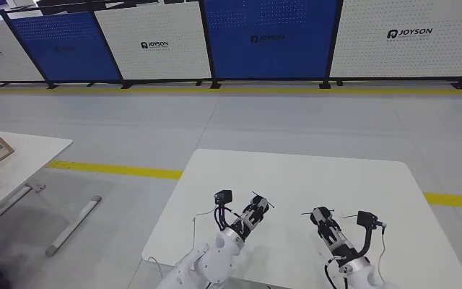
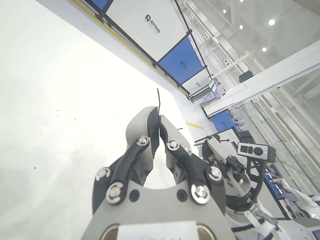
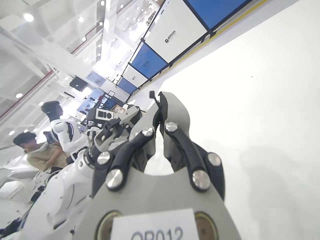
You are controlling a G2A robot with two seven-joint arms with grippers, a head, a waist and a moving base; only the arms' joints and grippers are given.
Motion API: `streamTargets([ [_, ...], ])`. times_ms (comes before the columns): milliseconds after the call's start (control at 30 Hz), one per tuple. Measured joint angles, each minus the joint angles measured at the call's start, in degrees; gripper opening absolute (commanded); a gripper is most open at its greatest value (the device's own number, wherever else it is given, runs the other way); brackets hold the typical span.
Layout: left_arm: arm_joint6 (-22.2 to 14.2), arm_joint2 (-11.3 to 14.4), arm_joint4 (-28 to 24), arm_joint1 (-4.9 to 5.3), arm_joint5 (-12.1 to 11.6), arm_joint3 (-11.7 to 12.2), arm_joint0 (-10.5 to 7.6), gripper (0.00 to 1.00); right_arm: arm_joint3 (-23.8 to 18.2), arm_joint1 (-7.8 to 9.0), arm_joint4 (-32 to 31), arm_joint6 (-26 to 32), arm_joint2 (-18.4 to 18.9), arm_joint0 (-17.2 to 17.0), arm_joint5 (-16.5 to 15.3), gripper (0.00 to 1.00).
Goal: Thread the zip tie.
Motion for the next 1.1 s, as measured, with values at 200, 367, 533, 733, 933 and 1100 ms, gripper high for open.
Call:
streamTargets([
  [200,0.0,0.0,0.0,0.0,0.0,0.0,0.0,0.0,0.29,-0.26,3.05,1.9,0.71,-0.47,-2.65,0.0],
  [367,0.0,0.0,0.0,0.0,0.0,0.0,0.0,0.0,3.73,-1.49,6.06,4.64,-0.39,0.17,-8.18,0.0],
  [533,0.0,0.0,0.0,0.0,0.0,0.0,0.0,0.0,6.47,-3.8,3.63,0.11,-4.03,2.13,-7.63,0.0],
  [733,0.0,0.0,0.0,0.0,0.0,0.0,0.0,0.0,6.48,-3.8,3.61,0.29,-4.01,2.14,-7.57,0.0],
  [933,0.0,0.0,0.0,0.0,0.0,0.0,0.0,0.0,6.87,-4.44,5.78,0.53,-3.07,2.61,-8.63,0.0],
  [1100,0.0,0.0,0.0,0.0,0.0,0.0,0.0,0.0,10.71,-6.77,7.91,0.97,-5.26,5.96,-9.82,0.0],
])
